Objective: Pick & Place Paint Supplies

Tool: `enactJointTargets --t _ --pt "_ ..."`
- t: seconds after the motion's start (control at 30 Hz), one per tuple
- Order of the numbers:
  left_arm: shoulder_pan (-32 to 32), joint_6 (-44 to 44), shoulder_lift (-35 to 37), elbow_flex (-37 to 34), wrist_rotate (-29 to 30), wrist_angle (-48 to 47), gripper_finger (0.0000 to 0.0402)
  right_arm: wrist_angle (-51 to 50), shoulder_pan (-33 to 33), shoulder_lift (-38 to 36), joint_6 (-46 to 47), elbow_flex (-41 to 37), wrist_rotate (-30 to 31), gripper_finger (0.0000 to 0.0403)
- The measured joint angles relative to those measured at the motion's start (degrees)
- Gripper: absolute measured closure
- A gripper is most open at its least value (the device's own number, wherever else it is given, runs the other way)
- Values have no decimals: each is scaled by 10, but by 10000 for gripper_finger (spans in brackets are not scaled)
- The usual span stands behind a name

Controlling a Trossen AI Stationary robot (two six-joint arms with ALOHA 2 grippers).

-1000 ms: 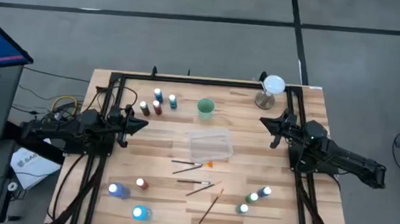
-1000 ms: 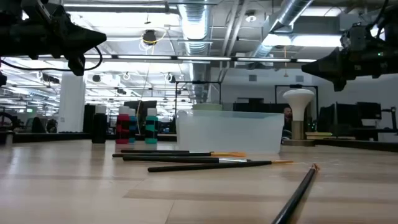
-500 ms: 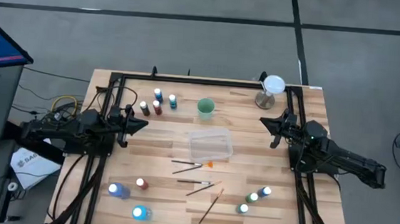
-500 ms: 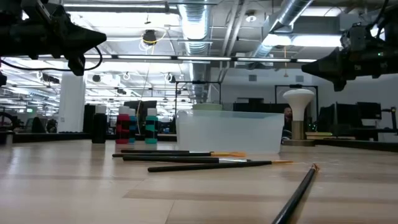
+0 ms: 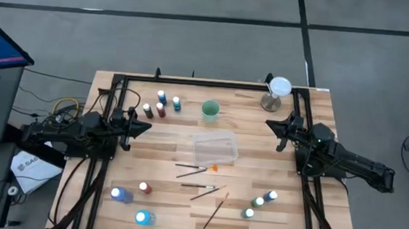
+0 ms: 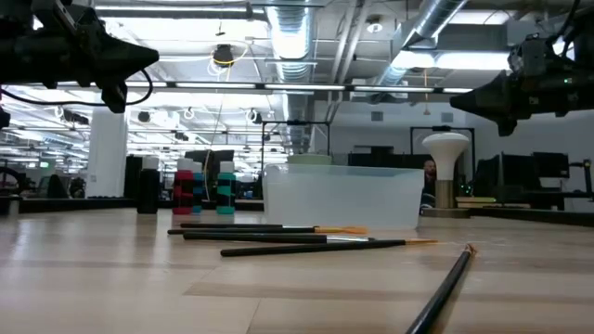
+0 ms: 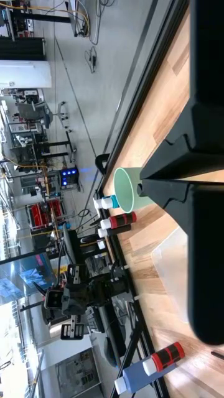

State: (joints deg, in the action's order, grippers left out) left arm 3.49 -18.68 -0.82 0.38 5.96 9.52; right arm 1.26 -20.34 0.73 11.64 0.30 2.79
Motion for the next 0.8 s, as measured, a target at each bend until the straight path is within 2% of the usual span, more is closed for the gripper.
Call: enactJointTargets --t 0.8 --pt "0 -13 0 0 0 6 401 0 0 0 0 0 0 397"
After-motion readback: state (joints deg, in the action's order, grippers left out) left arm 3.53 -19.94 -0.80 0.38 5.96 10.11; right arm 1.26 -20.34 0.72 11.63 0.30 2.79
